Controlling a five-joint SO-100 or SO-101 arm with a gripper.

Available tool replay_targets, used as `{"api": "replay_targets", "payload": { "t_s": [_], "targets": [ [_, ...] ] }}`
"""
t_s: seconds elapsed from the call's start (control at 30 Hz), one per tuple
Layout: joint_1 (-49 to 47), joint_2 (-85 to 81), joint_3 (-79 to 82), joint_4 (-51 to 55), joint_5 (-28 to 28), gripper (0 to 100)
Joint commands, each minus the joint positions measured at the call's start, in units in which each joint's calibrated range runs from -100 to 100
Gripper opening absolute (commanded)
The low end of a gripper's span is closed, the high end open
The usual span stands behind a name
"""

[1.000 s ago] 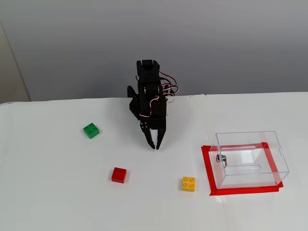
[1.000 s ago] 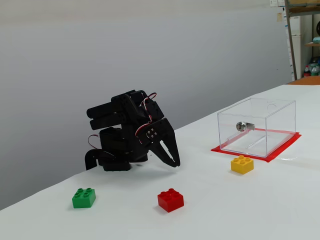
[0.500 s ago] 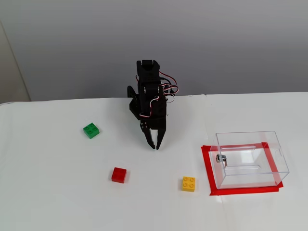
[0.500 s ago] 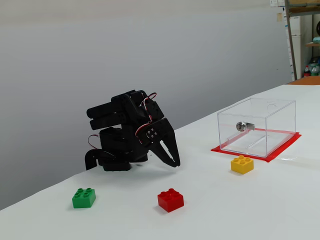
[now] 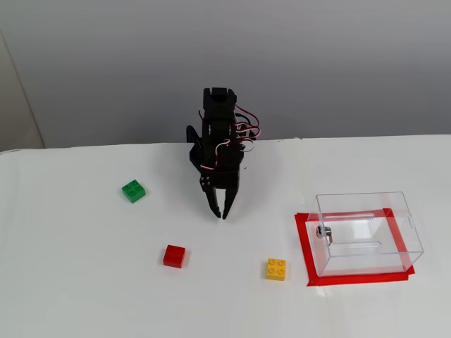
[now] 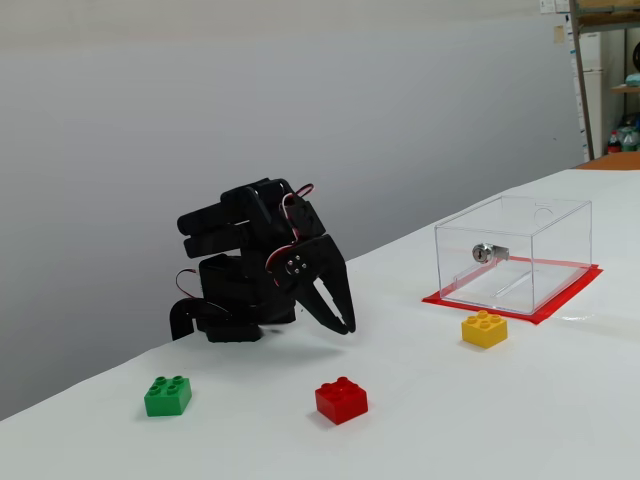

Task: Pick the green lego brick and place it into the transparent box

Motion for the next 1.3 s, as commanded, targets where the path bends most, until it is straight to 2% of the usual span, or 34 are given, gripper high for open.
{"api": "replay_targets", "payload": {
  "t_s": [0.0,0.63,0.9,1.07,1.27],
  "targets": [
    [3.7,0.1,-5.3,0.4,-0.2,2],
    [32.0,0.2,-23.7,0.9,0.1,2],
    [41.5,1.0,-30.9,7.7,-0.1,2],
    [47.1,9.3,-36.7,13.8,0.3,2],
    [53.3,23.4,-42.3,14.1,0.4,2]
  ]
}}
